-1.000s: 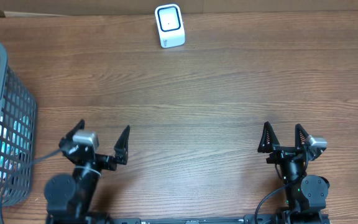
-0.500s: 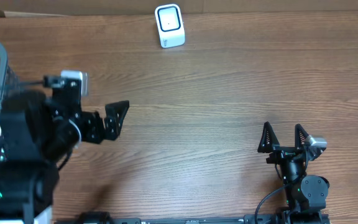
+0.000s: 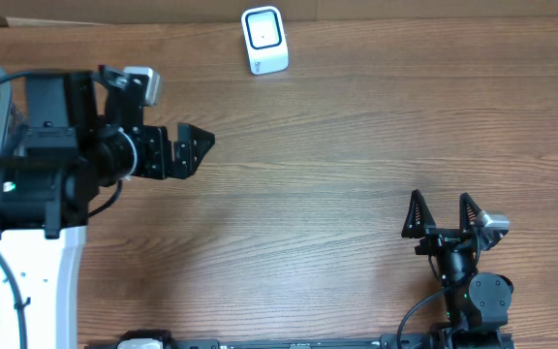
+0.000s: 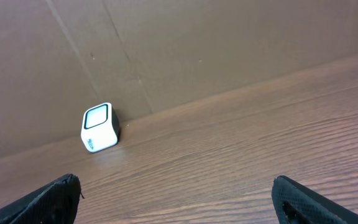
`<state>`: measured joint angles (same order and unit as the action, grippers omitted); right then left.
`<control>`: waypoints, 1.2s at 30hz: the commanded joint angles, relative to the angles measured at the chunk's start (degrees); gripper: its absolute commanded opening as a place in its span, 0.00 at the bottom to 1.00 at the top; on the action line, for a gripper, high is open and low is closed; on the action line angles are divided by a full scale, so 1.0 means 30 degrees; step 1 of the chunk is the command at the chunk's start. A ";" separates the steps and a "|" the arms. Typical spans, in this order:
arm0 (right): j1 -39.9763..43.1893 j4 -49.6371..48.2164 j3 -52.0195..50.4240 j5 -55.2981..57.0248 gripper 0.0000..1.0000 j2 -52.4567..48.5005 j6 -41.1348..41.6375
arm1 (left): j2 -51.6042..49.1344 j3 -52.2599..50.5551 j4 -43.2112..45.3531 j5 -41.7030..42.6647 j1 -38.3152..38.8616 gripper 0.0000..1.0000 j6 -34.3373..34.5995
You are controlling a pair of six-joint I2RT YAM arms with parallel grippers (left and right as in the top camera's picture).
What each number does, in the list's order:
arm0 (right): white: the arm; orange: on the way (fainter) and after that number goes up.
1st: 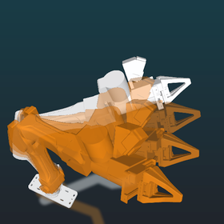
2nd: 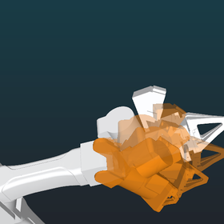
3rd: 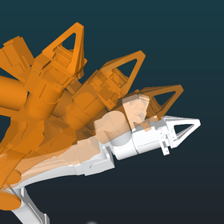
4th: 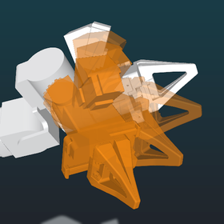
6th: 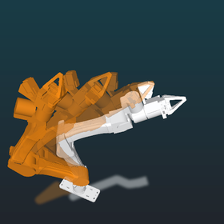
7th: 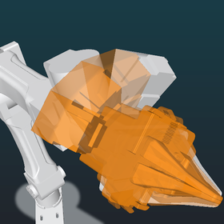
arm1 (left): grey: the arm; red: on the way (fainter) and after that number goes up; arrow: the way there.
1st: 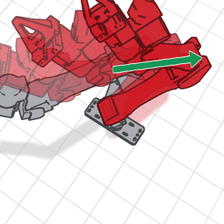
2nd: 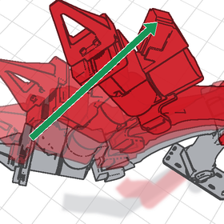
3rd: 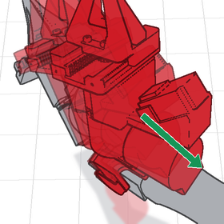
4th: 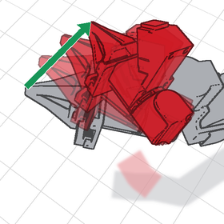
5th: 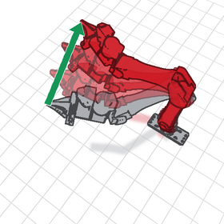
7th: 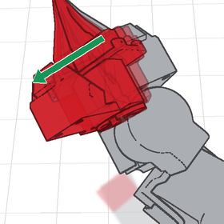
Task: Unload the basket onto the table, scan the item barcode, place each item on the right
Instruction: 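Swing the left gripper over the grey basket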
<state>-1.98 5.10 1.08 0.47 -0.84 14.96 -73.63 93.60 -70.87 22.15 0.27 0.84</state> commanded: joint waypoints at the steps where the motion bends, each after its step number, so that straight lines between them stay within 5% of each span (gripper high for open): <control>1: -0.0080 -0.0138 -0.0197 0.0255 1.00 0.0226 -0.0080 | -0.0576 0.4495 -0.1785 -0.1013 -0.0750 1.00 0.1071; 10: -0.0080 -0.0138 -0.0197 0.0255 1.00 0.0226 -0.0080 | -0.4605 1.5606 -0.6186 -0.2018 -0.5945 1.00 0.3453; 16: -0.0080 -0.0138 -0.0204 0.0255 1.00 0.0226 -0.0080 | -0.5734 1.5854 -0.6914 -0.2725 -0.8386 0.99 0.3424; 36: -0.0080 -0.0138 -0.0197 0.0255 1.00 0.0226 -0.0080 | -0.6819 1.5854 -0.6696 -0.8269 -0.8473 0.94 0.5224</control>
<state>-1.98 5.13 1.08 0.47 -0.78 14.94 -93.97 140.35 -91.26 1.21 -24.82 14.04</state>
